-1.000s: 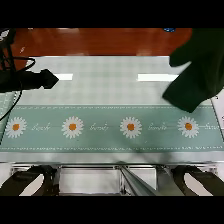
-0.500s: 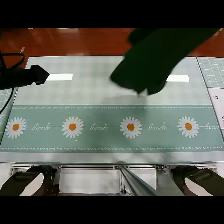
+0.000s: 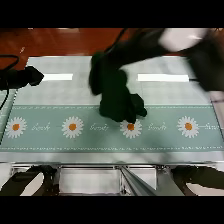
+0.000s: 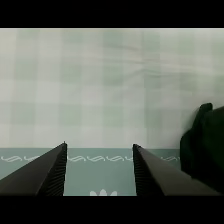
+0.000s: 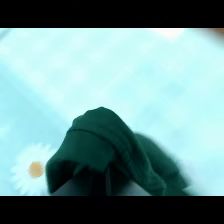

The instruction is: Fold the shirts.

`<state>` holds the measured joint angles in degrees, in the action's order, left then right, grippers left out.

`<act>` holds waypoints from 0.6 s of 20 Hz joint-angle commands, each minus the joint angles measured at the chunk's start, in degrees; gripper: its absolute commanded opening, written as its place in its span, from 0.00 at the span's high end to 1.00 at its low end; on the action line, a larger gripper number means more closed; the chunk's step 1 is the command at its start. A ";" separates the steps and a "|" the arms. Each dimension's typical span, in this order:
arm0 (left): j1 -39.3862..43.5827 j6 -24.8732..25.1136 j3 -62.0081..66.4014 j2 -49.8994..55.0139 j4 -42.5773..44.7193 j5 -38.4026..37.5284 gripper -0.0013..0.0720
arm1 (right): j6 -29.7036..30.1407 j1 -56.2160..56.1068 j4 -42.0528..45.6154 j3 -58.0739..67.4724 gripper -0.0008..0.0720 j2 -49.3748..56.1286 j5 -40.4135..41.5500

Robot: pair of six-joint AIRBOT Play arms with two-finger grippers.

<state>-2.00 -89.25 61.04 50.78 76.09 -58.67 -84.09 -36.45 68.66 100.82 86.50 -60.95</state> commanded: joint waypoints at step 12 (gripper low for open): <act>-0.48 1.64 -4.00 3.28 -2.10 -14.03 0.29 | -11.30 19.19 13.31 -4.70 0.43 -0.90 -7.02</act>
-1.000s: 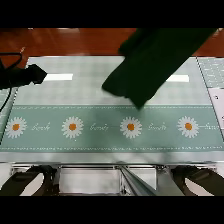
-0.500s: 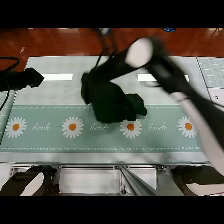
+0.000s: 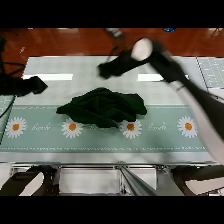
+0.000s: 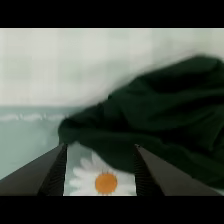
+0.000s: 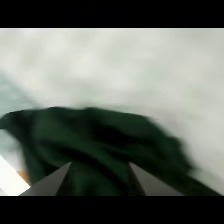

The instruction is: Fold the shirts.

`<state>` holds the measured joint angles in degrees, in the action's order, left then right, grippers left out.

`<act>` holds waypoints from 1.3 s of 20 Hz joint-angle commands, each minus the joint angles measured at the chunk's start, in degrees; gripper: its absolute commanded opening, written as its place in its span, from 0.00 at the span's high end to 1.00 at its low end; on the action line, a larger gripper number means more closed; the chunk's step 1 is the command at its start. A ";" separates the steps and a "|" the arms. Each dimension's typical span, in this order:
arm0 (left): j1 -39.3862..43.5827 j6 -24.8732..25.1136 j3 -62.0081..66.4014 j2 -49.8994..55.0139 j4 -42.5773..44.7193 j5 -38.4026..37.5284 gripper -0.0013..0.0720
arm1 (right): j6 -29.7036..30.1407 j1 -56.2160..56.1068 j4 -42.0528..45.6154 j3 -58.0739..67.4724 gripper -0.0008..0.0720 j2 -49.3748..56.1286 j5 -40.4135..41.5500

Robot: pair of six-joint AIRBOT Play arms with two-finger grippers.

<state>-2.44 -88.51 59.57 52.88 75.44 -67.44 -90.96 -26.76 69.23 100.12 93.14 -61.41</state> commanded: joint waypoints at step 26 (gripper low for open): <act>-12.09 3.61 -1.33 37.90 -32.28 -5.25 0.29 | 10.91 42.62 -14.40 -60.37 0.43 -34.86 6.56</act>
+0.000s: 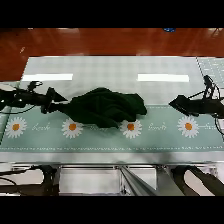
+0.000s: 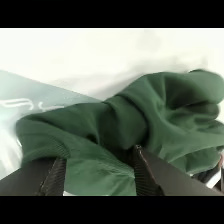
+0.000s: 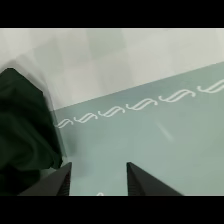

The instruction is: Fold the shirts.

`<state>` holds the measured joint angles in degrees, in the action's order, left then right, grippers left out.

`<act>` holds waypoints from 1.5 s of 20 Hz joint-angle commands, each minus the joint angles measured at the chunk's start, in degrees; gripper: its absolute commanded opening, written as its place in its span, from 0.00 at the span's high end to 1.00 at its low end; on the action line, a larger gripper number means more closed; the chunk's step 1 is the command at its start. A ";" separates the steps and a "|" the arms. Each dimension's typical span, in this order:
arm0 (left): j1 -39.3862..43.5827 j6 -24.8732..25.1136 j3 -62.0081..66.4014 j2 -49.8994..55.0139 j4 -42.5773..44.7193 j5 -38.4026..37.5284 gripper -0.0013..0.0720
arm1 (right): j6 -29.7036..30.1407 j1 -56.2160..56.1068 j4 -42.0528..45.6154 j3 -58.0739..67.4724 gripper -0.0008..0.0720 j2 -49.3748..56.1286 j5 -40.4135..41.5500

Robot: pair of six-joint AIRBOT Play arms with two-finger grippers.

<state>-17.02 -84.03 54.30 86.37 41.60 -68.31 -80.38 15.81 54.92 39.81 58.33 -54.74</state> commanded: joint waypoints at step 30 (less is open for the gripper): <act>6.78 7.58 17.99 1.79 4.59 -12.07 0.96 | 12.74 -16.52 -15.10 26.27 0.96 27.23 -9.90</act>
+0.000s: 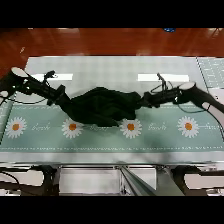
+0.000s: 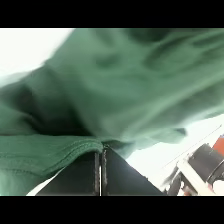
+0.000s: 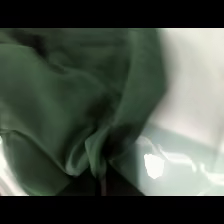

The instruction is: Fold the shirts.

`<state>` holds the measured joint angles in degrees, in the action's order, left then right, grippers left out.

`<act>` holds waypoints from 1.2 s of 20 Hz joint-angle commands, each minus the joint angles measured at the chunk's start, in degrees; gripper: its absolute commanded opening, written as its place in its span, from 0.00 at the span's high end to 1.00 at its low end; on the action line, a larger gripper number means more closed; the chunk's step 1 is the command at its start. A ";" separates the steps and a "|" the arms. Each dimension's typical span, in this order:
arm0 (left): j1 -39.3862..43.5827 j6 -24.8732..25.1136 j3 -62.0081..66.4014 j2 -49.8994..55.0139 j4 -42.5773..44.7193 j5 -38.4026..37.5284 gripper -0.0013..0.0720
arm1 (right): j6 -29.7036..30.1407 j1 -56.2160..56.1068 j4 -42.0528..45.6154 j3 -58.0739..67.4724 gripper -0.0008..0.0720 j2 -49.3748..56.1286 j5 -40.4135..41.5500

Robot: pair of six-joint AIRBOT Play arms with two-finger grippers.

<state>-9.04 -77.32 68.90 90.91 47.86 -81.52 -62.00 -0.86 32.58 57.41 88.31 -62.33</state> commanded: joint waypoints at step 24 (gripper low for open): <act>-8.81 -5.95 27.43 -49.72 8.66 4.59 0.96 | -22.93 1.05 41.35 41.33 0.96 -47.47 -12.48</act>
<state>-17.78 -78.59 104.49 44.56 51.94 -71.72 -83.05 0.25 73.65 107.20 43.22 -73.36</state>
